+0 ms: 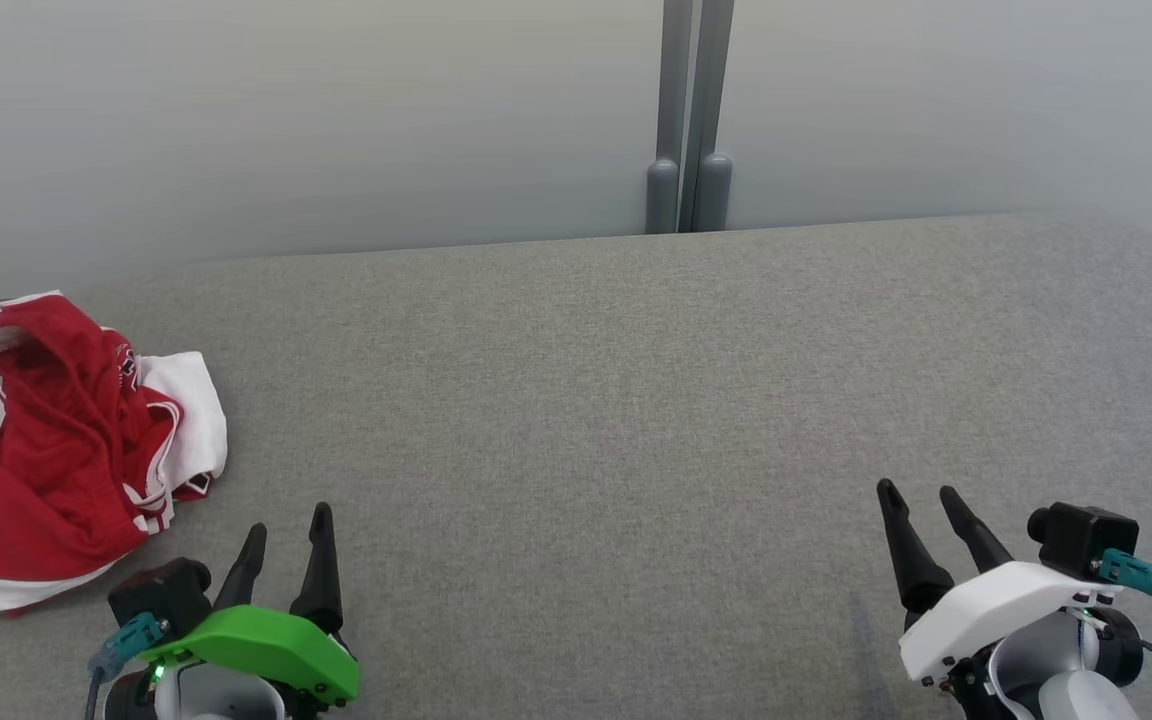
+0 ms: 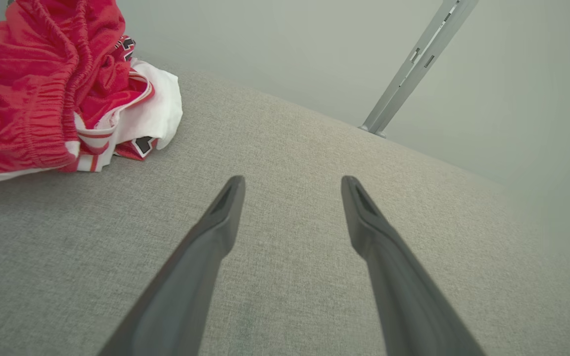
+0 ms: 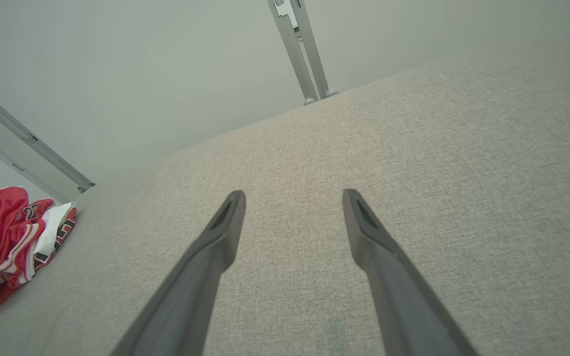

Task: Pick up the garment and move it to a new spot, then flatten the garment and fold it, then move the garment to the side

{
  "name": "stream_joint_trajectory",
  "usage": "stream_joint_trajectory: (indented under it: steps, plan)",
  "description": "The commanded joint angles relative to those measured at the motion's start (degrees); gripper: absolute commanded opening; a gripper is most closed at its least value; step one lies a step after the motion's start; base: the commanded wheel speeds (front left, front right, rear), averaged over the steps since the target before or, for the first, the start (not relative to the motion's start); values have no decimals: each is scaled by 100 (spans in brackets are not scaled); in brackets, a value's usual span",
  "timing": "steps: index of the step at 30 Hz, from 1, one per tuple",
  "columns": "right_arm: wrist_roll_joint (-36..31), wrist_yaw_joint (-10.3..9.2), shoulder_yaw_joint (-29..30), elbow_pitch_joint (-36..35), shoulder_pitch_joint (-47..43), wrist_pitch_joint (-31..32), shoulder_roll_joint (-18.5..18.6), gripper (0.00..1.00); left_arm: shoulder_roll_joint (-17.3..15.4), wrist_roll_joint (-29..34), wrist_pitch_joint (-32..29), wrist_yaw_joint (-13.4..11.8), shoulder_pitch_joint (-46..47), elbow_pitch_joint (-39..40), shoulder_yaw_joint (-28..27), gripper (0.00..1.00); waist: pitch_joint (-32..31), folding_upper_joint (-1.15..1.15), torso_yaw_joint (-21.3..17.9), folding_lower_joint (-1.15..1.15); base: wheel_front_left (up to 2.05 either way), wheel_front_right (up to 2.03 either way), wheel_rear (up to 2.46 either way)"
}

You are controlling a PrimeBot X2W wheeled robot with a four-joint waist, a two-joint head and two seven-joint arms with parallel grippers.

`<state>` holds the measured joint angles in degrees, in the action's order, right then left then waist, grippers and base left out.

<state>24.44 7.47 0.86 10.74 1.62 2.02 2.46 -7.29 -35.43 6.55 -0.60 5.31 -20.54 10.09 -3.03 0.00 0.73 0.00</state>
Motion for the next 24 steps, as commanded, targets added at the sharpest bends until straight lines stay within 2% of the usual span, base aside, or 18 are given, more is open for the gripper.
stream_joint_trajectory:
  steps: [1,11,24]
  plan:
    - [-181,2,-45,-69,32,1,28,100,-99,170,38,-39,-11,38,28,100,-4,0,-4,0,0,0,0]
    - [-975,2,-96,-35,149,-92,34,100,-257,699,150,-78,-85,81,168,100,-24,0,12,0,0,0,0]
    - [-1411,2,-115,-14,137,-278,41,100,-221,1010,310,-102,-201,165,227,100,-70,0,23,0,0,0,0]
